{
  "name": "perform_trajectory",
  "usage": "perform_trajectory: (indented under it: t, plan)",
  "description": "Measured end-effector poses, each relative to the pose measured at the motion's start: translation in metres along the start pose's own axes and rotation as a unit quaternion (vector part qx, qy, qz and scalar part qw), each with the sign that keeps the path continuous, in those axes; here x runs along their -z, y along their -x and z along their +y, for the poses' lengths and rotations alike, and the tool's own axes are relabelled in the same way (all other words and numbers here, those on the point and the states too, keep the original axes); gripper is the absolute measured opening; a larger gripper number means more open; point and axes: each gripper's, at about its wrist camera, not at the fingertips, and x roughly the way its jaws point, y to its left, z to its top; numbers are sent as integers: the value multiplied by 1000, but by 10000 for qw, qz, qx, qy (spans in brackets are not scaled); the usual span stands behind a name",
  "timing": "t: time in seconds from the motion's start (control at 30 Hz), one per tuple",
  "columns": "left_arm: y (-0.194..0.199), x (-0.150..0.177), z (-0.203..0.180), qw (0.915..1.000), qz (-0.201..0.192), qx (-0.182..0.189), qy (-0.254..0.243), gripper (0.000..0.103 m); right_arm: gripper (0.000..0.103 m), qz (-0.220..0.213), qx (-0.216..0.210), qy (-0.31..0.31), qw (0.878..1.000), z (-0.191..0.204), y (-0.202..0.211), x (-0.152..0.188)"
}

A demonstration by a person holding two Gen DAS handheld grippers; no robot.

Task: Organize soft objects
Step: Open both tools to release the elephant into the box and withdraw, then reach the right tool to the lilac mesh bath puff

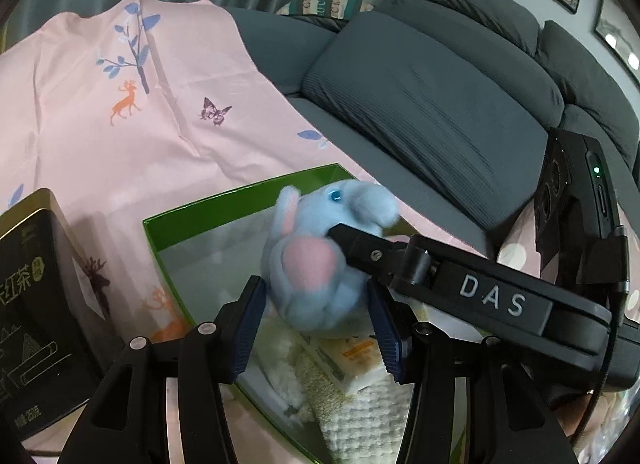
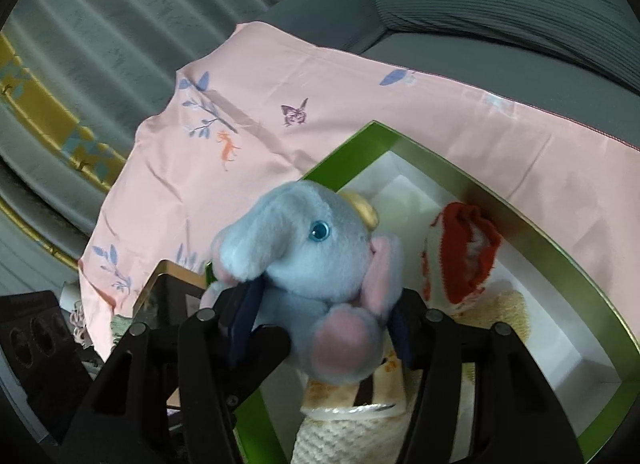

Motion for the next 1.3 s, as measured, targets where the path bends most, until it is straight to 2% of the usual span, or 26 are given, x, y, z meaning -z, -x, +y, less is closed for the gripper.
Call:
perform_trajectory:
  t: [0.1, 0.13, 0.17, 0.23, 0.33, 0.5, 0.73, 0.8, 0.9, 1.07, 1.3]
  plan:
    - [8, -3, 4, 9999, 38, 55, 94, 54, 69, -133, 76, -4, 9999, -2, 6, 0]
    - [15, -2, 5, 9999, 19, 110, 117, 63, 76, -181, 87, -37, 9998, -4, 10, 0]
    - [21, -2, 6, 9998, -16, 141, 118, 74, 77, -229, 99, -50, 9997, -4, 13, 1]
    - [32, -2, 7, 9998, -111, 139, 86, 82, 77, -313, 107, -45, 9994, -3, 20, 3]
    - [57, 6, 14, 9997, -210, -8, 104, 82, 78, -411, 124, -24, 9991, -1, 32, 8]
    - [103, 24, 37, 9986, -332, -121, 399, 82, 81, -585, 167, 263, 9978, 17, 53, 24]
    - [182, 67, 75, 9925, -630, -727, 753, 84, 89, -660, 191, 695, 9952, 54, 72, 53]
    - [202, 82, 87, 9893, -656, -952, 889, 85, 91, -670, 204, 866, 9938, 68, 75, 65]
    - [227, 107, 106, 9821, -711, -1298, 1162, 94, 93, -583, 261, 1115, 9917, 88, 74, 82]
    - [262, 153, 143, 9682, -717, -1549, 1827, 94, 95, -274, 125, 1468, 9887, 118, 64, 112]
    - [298, 204, 178, 9467, -737, -2072, 2353, 94, 101, 299, -88, 2028, 9787, 163, 35, 155]
